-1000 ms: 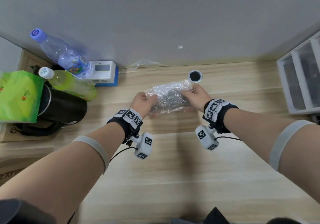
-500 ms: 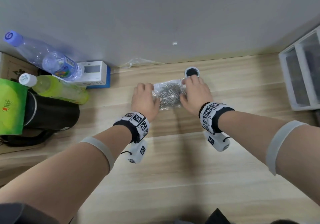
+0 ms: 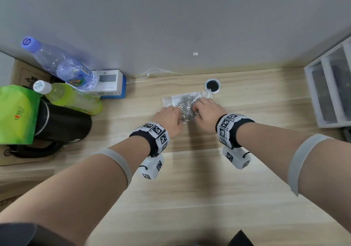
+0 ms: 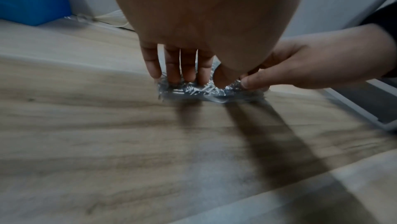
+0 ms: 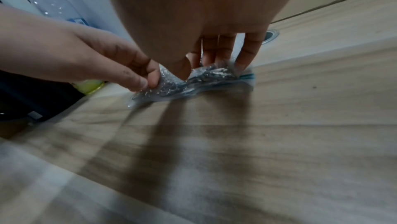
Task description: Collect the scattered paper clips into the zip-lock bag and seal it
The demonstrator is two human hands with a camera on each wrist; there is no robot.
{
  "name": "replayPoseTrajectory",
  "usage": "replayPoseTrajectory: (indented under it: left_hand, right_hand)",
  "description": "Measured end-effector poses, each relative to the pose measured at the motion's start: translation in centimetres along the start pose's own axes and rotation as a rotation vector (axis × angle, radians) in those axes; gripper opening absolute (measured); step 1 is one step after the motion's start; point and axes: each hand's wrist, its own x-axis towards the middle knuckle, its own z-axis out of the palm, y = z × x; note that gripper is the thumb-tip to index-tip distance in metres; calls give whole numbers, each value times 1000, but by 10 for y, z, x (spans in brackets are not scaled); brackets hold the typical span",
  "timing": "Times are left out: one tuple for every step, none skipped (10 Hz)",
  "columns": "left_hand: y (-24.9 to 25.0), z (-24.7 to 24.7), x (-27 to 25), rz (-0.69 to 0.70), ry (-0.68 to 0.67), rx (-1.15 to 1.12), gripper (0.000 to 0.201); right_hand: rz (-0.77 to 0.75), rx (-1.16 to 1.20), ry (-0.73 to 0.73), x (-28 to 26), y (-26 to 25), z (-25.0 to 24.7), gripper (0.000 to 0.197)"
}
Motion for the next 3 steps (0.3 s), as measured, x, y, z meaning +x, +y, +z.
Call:
replayPoseTrajectory:
  left_hand:
    - [-2,-12,-9,-40,-46,-89,21]
    - [-4,-29,-16,-61,-34,-126,19]
    - [-1,-53,-25,-101,2,-215,12]
  right_hand:
    - [14,-12,-40,-13,-3,-15,34]
    - [49,51,1,-24,-2,-33,37]
    - [65,150,52,-34,-1,-54,31]
